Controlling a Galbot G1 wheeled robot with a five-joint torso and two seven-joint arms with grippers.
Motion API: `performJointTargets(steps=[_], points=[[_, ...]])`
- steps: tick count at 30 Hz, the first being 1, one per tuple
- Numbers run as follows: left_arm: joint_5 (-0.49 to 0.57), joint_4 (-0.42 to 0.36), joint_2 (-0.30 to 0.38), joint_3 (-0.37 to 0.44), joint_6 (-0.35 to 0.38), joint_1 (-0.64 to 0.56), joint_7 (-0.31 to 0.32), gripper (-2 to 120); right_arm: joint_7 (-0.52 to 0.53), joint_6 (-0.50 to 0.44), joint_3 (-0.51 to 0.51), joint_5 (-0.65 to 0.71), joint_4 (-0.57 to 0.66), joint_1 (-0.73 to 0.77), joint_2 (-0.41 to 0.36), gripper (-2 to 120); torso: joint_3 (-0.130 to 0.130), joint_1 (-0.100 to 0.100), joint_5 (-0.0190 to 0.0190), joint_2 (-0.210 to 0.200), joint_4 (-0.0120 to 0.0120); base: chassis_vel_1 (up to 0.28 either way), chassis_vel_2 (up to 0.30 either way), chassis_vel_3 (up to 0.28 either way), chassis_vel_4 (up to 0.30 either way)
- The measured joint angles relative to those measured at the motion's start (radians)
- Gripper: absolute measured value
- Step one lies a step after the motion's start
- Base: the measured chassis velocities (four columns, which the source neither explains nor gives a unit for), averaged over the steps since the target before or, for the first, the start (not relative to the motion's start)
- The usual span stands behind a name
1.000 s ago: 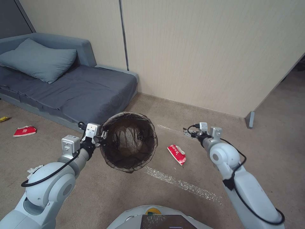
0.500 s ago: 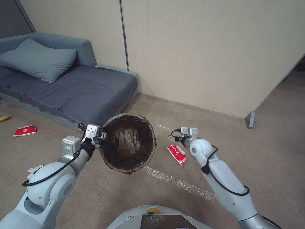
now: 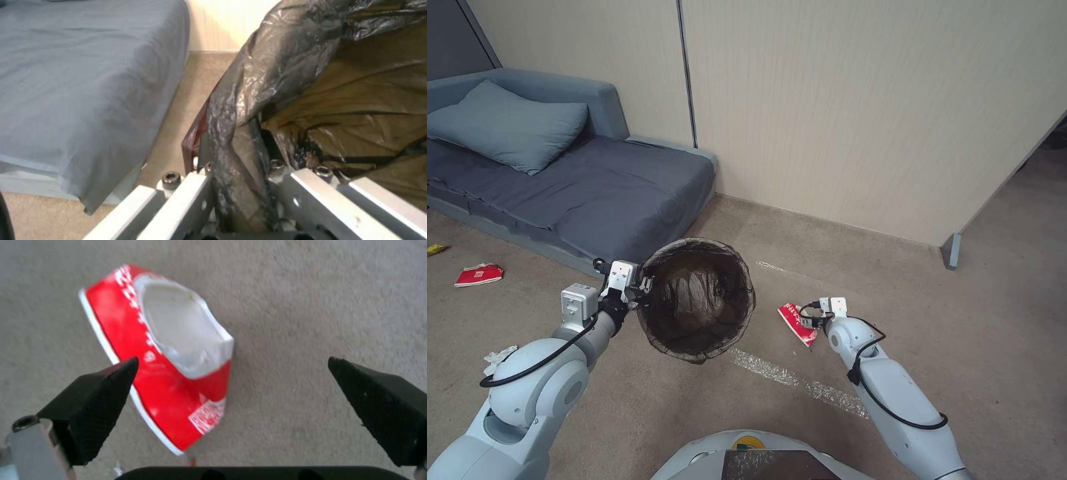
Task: Pick up the trash bin, then pick up the garbage from the floor and place it into the trash bin.
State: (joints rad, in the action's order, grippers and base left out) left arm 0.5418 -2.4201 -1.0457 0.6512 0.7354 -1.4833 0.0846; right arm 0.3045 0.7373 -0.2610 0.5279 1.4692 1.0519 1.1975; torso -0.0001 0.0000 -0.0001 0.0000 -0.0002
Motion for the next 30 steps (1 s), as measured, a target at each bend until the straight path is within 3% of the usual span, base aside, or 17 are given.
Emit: performJointTargets(steps=[16, 30], points=[[-0.004, 0.013, 0.001, -0.004, 0.000, 0.013, -0.007, 0, -0.012, -0.002, 0.046, -0.067, -0.096, -0.053, 0.068, 100, 0.000, 0.000, 0.0000, 0.000, 0.0004, 0.000, 0.000, 0.000, 0.000], [-0.012, 0.019, -0.007, -0.004, 0.000, 0.012, -0.016, 0, -0.016, -0.010, 0.051, -0.107, -0.155, -0.089, 0.063, 100, 0.000, 0.000, 0.0000, 0.000, 0.0002, 0.000, 0.000, 0.000, 0.000]])
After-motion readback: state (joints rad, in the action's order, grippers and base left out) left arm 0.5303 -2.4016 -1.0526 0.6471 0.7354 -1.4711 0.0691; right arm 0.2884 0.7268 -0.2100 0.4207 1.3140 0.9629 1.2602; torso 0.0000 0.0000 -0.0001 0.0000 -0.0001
